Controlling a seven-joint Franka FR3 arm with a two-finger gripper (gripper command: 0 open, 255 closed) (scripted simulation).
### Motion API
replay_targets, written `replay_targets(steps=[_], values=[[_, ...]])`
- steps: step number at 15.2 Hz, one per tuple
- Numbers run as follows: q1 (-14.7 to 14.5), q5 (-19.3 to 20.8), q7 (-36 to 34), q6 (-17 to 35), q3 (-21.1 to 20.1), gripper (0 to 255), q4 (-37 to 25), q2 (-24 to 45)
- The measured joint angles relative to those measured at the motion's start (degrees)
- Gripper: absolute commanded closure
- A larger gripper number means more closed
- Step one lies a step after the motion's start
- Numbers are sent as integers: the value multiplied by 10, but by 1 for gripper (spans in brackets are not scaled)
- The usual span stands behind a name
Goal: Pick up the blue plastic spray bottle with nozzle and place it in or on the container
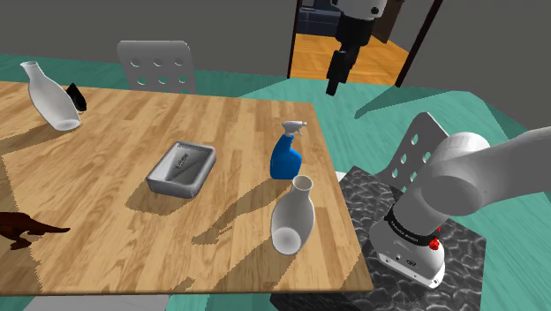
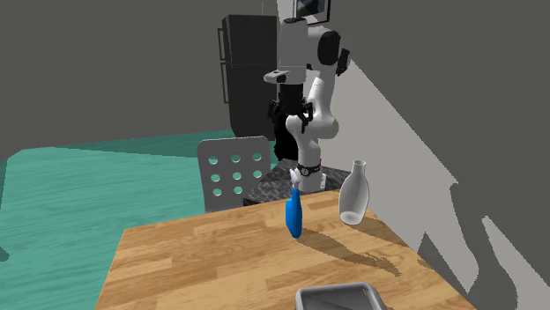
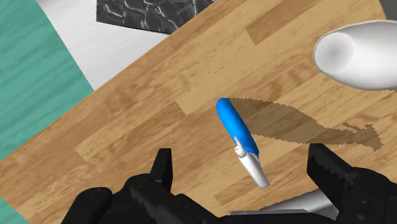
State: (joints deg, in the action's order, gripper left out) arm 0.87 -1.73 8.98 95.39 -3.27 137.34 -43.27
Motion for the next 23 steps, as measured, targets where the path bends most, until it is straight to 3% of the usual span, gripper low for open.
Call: replay_targets(steps=[2, 6, 13, 15, 18, 23], values=[[-3, -2, 8, 14, 3, 0, 14, -5], [-25, -11, 78, 121, 32, 0, 115, -44], [-81, -37, 240, 361, 114, 0, 279, -47], [-108, -50, 298, 441, 149, 0, 313, -22], [-173, -83, 402, 563, 225, 0, 345, 33], [-246, -120, 464, 657, 284, 0, 353, 97]])
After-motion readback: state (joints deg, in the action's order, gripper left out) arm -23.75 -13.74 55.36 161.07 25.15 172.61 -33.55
